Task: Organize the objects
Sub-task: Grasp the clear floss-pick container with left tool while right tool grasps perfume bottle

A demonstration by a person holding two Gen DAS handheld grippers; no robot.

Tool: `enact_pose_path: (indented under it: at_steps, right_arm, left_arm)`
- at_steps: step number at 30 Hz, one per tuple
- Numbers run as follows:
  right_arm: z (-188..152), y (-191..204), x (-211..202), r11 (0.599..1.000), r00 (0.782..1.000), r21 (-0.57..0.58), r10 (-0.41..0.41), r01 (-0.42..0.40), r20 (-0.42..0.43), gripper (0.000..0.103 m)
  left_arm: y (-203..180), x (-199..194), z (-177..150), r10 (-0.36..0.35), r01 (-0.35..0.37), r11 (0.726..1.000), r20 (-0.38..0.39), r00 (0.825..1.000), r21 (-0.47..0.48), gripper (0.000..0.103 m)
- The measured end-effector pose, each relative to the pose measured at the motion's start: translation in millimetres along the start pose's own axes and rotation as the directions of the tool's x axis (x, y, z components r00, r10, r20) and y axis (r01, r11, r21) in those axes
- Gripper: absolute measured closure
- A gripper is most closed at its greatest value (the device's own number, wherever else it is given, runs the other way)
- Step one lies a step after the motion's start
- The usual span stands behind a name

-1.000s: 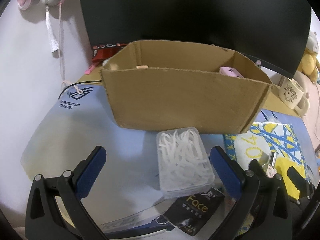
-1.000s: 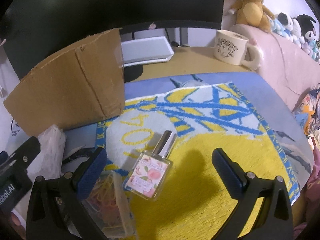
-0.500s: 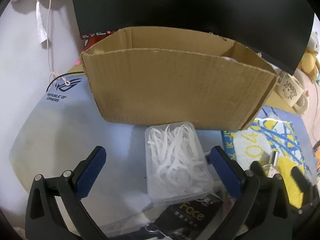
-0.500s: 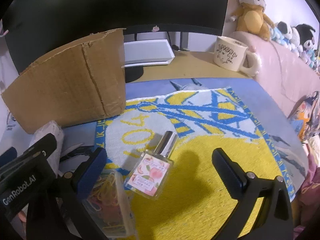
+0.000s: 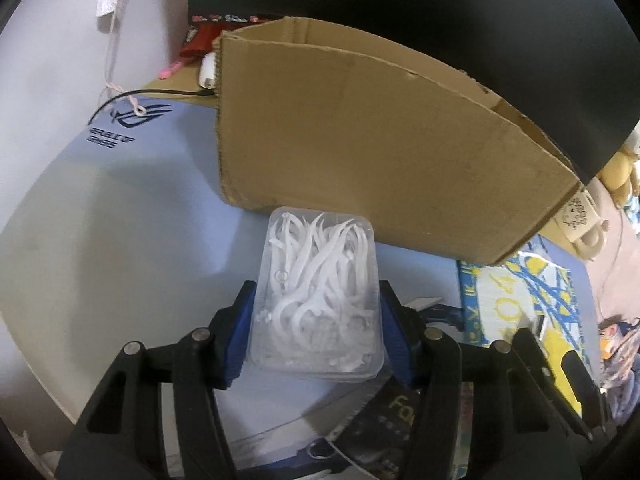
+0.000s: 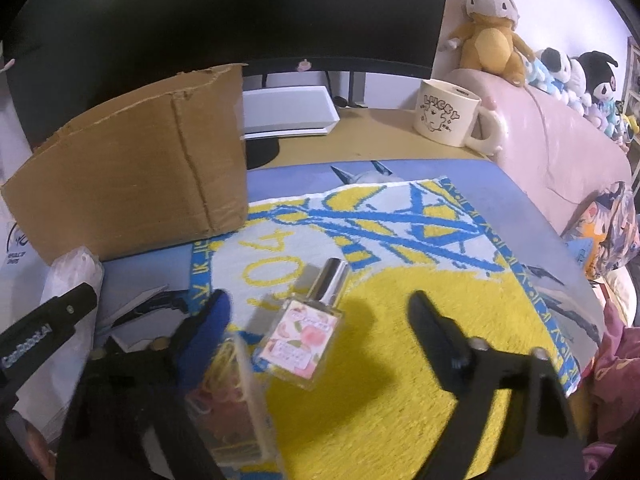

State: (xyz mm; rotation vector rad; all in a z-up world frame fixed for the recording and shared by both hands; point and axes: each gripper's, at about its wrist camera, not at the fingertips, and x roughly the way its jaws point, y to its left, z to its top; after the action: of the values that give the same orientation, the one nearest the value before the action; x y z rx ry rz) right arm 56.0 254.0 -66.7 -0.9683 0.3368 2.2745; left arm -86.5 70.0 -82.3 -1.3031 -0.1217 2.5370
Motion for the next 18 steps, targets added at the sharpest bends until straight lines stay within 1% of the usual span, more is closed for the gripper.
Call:
enact_pose_path:
  at_steps: [1,2,3,6,8,14,15,16,18]
  right_arm:
    - [0.4,-1.0,-1.2,1.0,1.0,0.018,0.008,-0.008,-0.009,0.028]
    - [0.0,-1.7,-1.8,0.999,1.0,0.034,0.014,-0.014,-0.016,0.032]
    - [-0.6,-3.5,-2.0,0.998,0.999,0.059,0.022,-0.02,-0.025,0.039]
    - [-2.6,-8.4,2.6,0.992,0.996,0.116,0.053,-0.044,-0.074,0.048]
    - [-3.3,-8.0,4.7,0.992,0.995,0.12,0.057,-0.047,-0.081,0.048]
    - [-5.6,-2.4,4.4,0.995,0.999,0.098,0.013,-0.009,-0.046,0.049]
    - [-5.4,-1.3,3.3,0.996,0.999,0.088,0.007,-0.003,-0.042,0.053]
    - [-5.3,1.1,2.1,0.998,0.999,0.069,0.009,-0.006,-0.037,0.062]
    - [-5.6,6.5,-0.7,0.999,1.0,0.031,0.008,-0.007,-0.024,0.065]
  left_arm:
    - [1.4,-1.3,0.3,0.013,-0.013,1.0,0.006,1.0,-0.002,0.046]
    - [2.3,-2.4,0.4,0.021,-0.021,1.0,0.011,1.0,-0.003,0.046]
    - [2.9,-3.3,0.7,0.028,-0.028,1.0,0.015,0.999,-0.001,0.046]
    - [7.2,-7.1,2.3,0.044,-0.045,0.999,0.027,0.999,0.004,0.046]
    - [6.1,-8.1,2.3,0.049,-0.049,0.999,0.031,0.998,0.004,0.046]
    - [6.4,-7.2,0.8,0.061,-0.06,0.998,0.034,0.998,-0.019,0.046]
    - [6.5,-7.3,0.2,0.066,-0.065,0.998,0.035,0.997,-0.021,0.046]
    - [7.6,-6.8,0.3,0.07,-0.07,0.997,0.036,0.997,-0.022,0.046]
    - [8.0,-7.2,-0.3,0.08,-0.079,0.997,0.038,0.996,-0.025,0.046]
